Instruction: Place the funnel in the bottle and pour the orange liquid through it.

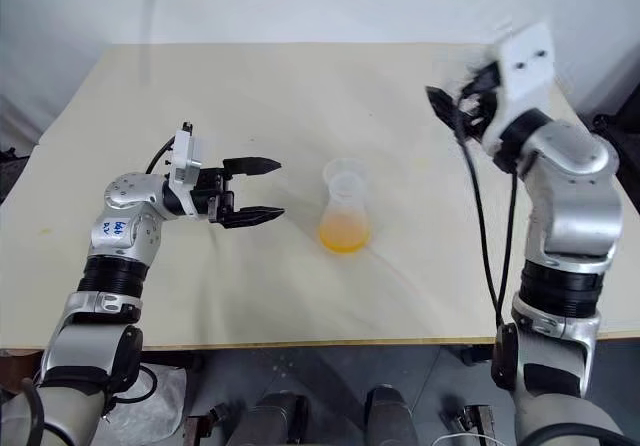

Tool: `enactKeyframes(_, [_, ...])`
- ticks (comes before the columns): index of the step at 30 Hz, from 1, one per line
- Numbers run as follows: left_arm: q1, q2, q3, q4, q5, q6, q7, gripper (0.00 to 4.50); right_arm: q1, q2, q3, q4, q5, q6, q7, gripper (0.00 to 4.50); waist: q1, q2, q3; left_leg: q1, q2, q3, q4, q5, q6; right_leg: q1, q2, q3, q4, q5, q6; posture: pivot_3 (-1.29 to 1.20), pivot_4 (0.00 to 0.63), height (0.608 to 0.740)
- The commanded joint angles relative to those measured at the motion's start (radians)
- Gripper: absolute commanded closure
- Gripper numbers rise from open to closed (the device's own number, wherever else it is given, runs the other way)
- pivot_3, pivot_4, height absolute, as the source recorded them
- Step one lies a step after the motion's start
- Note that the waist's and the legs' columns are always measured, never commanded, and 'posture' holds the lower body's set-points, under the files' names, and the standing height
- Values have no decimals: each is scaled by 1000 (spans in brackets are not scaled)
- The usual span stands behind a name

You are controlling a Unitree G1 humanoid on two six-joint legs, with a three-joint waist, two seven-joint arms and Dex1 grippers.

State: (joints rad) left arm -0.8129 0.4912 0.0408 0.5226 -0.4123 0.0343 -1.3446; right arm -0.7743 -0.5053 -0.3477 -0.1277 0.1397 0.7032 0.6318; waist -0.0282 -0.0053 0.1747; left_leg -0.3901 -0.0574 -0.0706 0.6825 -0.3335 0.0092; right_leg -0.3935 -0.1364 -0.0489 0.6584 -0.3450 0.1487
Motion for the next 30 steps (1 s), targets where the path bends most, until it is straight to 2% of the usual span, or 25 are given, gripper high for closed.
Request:
enactKeyframes(1, [4,17,15,-42,-11,6,-16,0,39,-7,-75,10,77,-12,-29,1656,-1,0,0,0,0,0,0,0,0,0,0,0,0,0,0,0,150,740])
enactKeyframes(15, [-3,32,15,-46,-7,13,-31,0,194,-11,-87,42,168,-124,-118,1656,-2,0,0,0,0,1,0,0,0,-1,0,0,1,0,0,0,150,740])
enactKeyframes(17, [-7,31,14,-40,-4,10,-30,0,202,-18,-83,36,178,-123,-123,935,0,0,0,0,0,1,0,0,0,0,0,0,1,0,0,0,150,740])
enactKeyframes(20, [-16,28,13,-29,0,3,-27,0,206,-39,-77,15,183,-109,-134,99,0,0,0,0,0,1,0,0,0,0,0,0,0,0,0,0,150,740])
enactKeyframes(30, [-24,25,20,-5,6,-18,-17,0,271,-84,-92,-136,269,16,-159,43,1,0,0,0,0,1,0,0,0,0,0,0,0,0,0,0,150,740])
